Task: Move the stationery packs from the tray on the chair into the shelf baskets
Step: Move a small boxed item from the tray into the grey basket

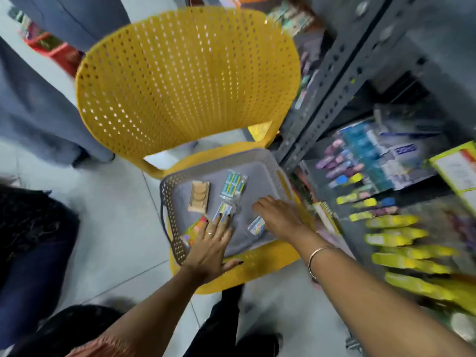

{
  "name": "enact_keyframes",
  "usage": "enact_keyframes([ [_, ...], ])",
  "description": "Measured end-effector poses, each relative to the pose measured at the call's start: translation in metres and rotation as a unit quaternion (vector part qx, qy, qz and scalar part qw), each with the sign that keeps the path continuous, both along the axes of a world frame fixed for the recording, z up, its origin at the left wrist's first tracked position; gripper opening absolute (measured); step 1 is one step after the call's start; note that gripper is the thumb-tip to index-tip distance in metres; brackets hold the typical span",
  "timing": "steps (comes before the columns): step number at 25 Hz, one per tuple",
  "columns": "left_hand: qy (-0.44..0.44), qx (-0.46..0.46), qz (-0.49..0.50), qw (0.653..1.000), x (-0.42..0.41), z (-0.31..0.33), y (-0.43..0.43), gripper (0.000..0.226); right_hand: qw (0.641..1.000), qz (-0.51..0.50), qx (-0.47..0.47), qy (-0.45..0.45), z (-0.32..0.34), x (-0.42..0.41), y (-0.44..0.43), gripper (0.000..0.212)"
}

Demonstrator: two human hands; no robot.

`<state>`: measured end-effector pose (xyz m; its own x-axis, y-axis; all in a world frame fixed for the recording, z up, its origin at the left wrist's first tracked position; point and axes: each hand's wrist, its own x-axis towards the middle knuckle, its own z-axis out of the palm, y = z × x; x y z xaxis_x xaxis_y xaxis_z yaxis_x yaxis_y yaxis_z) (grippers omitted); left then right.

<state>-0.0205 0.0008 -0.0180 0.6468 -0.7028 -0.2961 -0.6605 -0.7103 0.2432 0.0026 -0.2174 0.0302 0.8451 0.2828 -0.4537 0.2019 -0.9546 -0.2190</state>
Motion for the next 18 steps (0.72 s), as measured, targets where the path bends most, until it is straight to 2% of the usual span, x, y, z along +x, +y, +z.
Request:
enact_keyframes([
  [6, -0.017, 0.025, 0.005, 1.0, -0.024, -0.042, 0.013, 0.079, 0.998, 0.022, -0.039, 0.035, -0.063, -0.006, 0.011, 0.041],
  [12, -0.028, 0.006, 0.02, 0.999, -0.023, -0.047, 0.013, 0.072, 0.998, 0.037, -0.052, 0.002, -0.074, -0.005, 0.01, 0.036],
  [18, -0.029, 0.003, 0.016, 0.999, -0.022, -0.049, 0.014, 0.071, 0.997, 0.022, -0.069, 0.007, -0.068, -0.005, 0.007, 0.043],
])
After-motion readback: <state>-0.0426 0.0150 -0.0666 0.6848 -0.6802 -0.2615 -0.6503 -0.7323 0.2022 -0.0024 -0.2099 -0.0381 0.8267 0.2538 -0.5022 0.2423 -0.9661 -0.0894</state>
